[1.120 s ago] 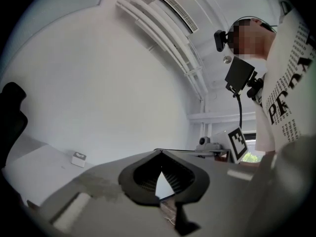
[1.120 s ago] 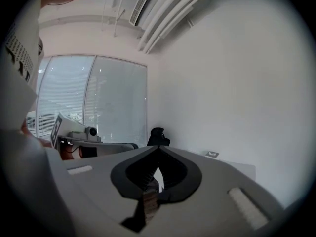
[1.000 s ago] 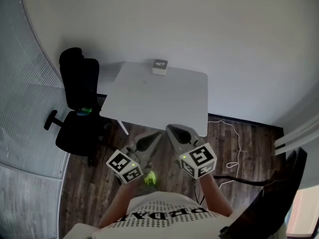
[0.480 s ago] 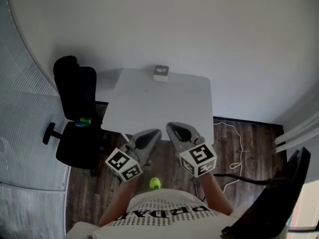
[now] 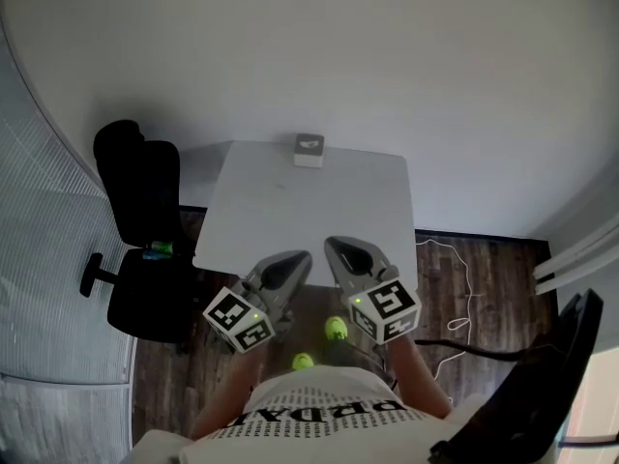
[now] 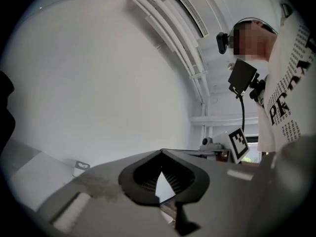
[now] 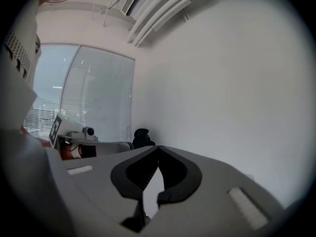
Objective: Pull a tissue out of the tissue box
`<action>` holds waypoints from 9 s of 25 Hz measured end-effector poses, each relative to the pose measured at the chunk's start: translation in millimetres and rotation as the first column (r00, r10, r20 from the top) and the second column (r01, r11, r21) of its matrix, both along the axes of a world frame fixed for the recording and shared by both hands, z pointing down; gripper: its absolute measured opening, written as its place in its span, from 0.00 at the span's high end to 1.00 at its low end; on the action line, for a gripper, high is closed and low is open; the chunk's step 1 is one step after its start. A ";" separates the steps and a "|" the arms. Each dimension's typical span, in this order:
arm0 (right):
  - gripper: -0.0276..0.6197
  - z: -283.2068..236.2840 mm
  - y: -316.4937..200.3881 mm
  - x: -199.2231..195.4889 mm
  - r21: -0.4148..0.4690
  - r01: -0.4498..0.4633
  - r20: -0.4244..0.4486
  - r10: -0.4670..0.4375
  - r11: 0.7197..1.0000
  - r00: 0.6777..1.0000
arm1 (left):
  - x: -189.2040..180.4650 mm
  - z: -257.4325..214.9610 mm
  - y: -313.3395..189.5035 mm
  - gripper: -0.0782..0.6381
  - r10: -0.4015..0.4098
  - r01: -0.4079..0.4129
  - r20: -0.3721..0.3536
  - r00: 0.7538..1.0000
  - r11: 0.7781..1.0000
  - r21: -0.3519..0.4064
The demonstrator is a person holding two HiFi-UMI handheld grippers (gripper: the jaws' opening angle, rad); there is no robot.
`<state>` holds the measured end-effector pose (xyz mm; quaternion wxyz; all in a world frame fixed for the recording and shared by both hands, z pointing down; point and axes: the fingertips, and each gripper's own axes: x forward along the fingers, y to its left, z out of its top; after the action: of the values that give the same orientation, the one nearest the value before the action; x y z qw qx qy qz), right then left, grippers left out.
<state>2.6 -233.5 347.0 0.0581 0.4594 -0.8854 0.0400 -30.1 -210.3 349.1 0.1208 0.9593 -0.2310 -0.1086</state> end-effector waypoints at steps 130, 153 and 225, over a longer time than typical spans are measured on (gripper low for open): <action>0.79 311.4 -548.9 33.8 -0.337 0.064 -0.323 -0.179 0.939 0.930 | 48.8 292.6 -552.2 0.90 -0.246 0.298 0.222 0.943 0.924 -0.239; 0.94 318.3 -558.0 35.3 -0.313 0.070 -0.365 -0.188 0.947 0.912 | 44.1 307.3 -555.0 0.90 -0.258 0.308 0.203 0.945 0.909 -0.279; 0.94 7.8 -369.7 83.1 0.006 0.060 -0.213 -0.057 0.998 0.975 | 99.5 19.8 -349.3 0.90 -0.155 0.155 0.165 0.974 0.988 0.016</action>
<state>85.7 -603.2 354.7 0.1505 0.4351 -0.8875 -0.0167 69.4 -559.6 368.9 0.0909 0.9443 -0.3141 -0.0378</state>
